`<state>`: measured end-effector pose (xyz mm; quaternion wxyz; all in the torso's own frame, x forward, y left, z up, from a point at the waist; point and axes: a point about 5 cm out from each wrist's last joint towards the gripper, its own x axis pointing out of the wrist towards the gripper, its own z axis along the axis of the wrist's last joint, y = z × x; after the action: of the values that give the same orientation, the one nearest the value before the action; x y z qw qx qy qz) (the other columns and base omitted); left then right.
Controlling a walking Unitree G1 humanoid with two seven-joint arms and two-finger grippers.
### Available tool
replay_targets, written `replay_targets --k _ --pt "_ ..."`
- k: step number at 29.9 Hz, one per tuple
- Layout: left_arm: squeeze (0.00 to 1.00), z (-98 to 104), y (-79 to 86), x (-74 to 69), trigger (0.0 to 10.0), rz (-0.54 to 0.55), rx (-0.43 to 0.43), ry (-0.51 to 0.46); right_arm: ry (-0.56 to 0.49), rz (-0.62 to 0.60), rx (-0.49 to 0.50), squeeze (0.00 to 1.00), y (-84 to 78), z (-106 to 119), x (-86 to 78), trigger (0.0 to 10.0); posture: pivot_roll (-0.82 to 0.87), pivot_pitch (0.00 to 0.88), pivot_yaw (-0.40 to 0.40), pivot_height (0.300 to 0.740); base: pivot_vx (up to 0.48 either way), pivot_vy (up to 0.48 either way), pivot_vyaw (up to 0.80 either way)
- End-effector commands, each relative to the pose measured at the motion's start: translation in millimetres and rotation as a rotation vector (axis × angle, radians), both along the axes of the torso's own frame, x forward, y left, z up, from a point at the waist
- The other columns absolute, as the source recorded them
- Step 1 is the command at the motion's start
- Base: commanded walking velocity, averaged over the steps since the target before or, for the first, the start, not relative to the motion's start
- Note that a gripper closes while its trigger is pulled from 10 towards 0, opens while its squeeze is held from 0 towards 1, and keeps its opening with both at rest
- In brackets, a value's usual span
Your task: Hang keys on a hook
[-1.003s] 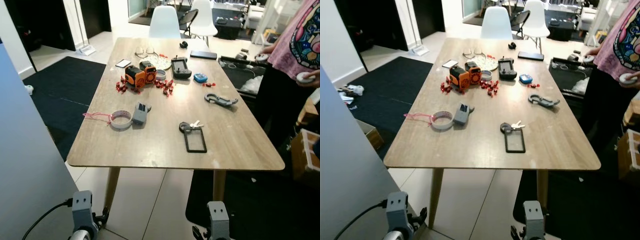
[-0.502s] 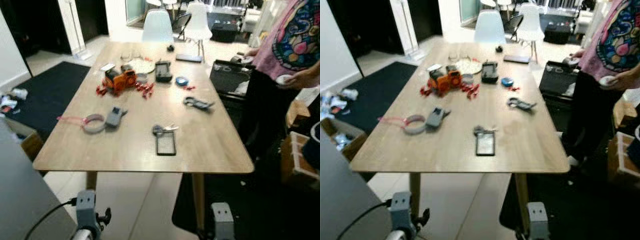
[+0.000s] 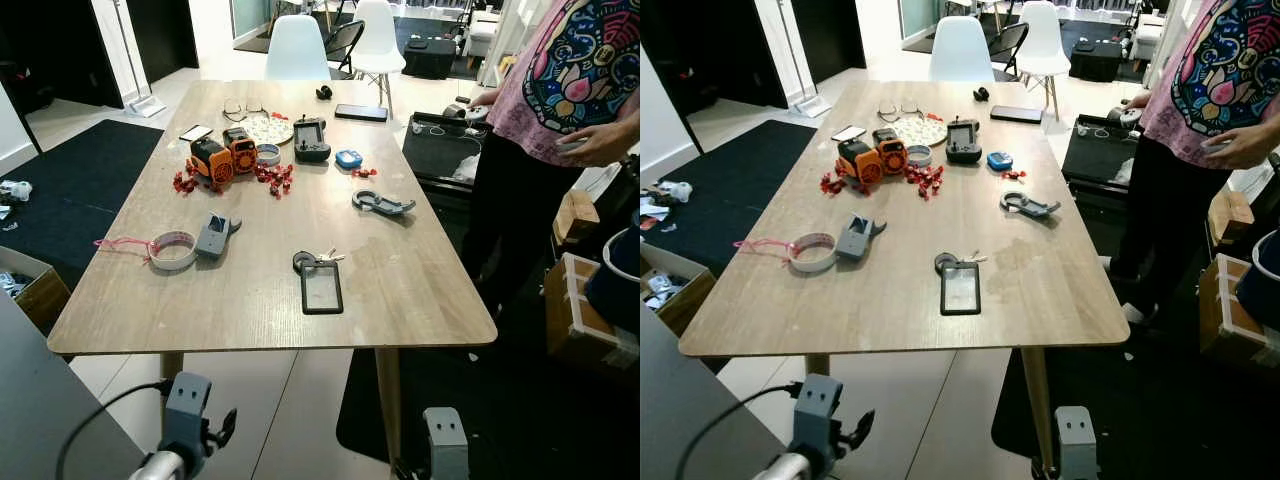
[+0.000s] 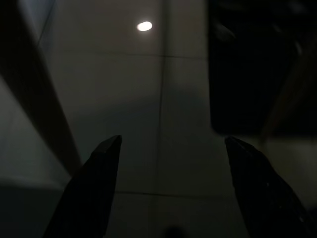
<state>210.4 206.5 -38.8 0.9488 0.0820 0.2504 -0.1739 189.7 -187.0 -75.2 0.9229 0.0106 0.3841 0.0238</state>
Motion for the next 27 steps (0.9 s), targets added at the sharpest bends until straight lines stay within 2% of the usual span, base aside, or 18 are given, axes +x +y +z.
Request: replay_targets --k 1,2,7,8,10,11,12,13,14,15,16,17,20,22,23,24,26,27 --pt "0.00 3 2.4 -13.6 10.0 -0.243 0.049 -0.001 0.022 -0.012 -0.003 0.00 -2.2 -2 -4.4 10.0 0.03 0.051 0.002 0.740 0.000 0.000 0.00" --pt "0.00 3 2.4 -13.6 10.0 -0.243 0.049 -0.001 0.022 -0.012 -0.003 0.00 -2.2 -2 -4.4 10.0 0.03 0.051 0.002 0.740 0.000 0.000 0.00" --pt "0.00 21 11.9 -35.0 10.0 -0.503 -0.027 0.014 0.020 -0.007 -0.003 0.00 -2.5 -2 -4.5 10.0 0.03 0.054 0.000 0.740 0.000 0.000 0.00" --pt "0.00 21 11.9 -35.0 10.0 -0.503 -0.027 0.014 0.020 -0.007 -0.003 0.00 -2.5 -2 -4.5 10.0 0.03 0.054 0.000 0.740 0.000 0.000 0.00" --pt "0.00 39 18.1 -43.5 10.0 -0.572 -0.071 0.027 0.019 -0.004 -0.002 0.00 -2.2 -2 -4.2 10.0 0.04 0.056 0.000 0.740 0.000 0.000 0.00" --pt "0.00 39 18.1 -43.5 10.0 -0.572 -0.071 0.027 0.019 -0.004 -0.002 0.00 -2.2 -2 -4.2 10.0 0.04 0.056 0.000 0.740 0.000 0.000 0.00" --pt "0.00 66 20.4 -45.0 10.0 -0.632 -0.090 0.009 0.018 -0.003 -0.002 0.00 -2.5 -2 -3.9 10.0 0.04 0.056 0.001 0.740 0.000 0.000 0.00" --pt "0.00 76 19.4 -44.1 10.0 -0.646 -0.099 -0.005 0.018 -0.003 -0.002 0.00 -2.8 -2 -3.8 10.0 0.04 0.057 0.000 0.740 0.000 0.000 0.00" --pt "0.00 76 19.4 -44.1 10.0 -0.646 -0.099 -0.005 0.018 -0.003 -0.002 0.00 -2.8 -2 -3.8 10.0 0.04 0.057 0.000 0.740 0.000 0.000 0.00" --pt "0.00 99 12.9 -37.9 10.0 -0.666 -0.143 -0.065 0.018 -0.003 -0.003 0.00 -3.0 -2 -3.7 10.0 0.04 0.056 -0.002 0.740 0.000 0.000 0.00" --pt "0.00 99 12.9 -37.9 10.0 -0.666 -0.143 -0.065 0.018 -0.003 -0.003 0.00 -3.0 -2 -3.7 10.0 0.04 0.056 -0.002 0.740 0.000 0.000 0.00" --pt "0.00 118 3.0 -31.4 10.0 -0.679 -0.201 -0.114 0.018 -0.001 -0.003 0.00 -3.1 -2 -3.7 10.0 0.04 0.057 -0.004 0.740 0.000 0.000 0.00" --pt "0.00 156 -19.3 -25.0 10.0 -0.756 -0.327 -0.169 0.019 0.001 -0.003 0.00 -3.1 -2 -3.5 10.0 0.04 0.056 -0.002 0.740 0.000 0.000 0.00" --pt "0.00 161 -22.7 -24.7 10.0 -0.777 -0.349 -0.168 0.019 0.001 -0.003 0.00 -3.0 -2 -3.3 10.0 0.04 0.056 0.000 0.740 0.000 0.000 0.00" --pt "0.00 172 -32.5 -23.8 10.0 -0.814 -0.393 -0.168 0.018 0.000 -0.003 0.00 -3.0 -2 -3.1 10.0 0.04 0.055 0.003 0.740 0.000 0.000 0.00" --pt "0.00 172 -32.5 -23.8 10.0 -0.814 -0.393 -0.168 0.018 0.000 -0.003 0.00 -3.0 -2 -3.1 10.0 0.04 0.055 0.003 0.740 0.000 0.000 0.00" --pt "0.00 183 -46.1 -19.3 10.0 -0.829 -0.437 -0.209 0.018 -0.003 -0.003 0.00 -3.2 -2 -3.1 10.0 0.04 0.055 0.003 0.740 0.000 0.000 0.00" --pt "0.00 183 -46.1 -19.3 10.0 -0.829 -0.437 -0.209 0.018 -0.003 -0.003 0.00 -3.2 -2 -3.1 10.0 0.04 0.055 0.003 0.740 0.000 0.000 0.00"
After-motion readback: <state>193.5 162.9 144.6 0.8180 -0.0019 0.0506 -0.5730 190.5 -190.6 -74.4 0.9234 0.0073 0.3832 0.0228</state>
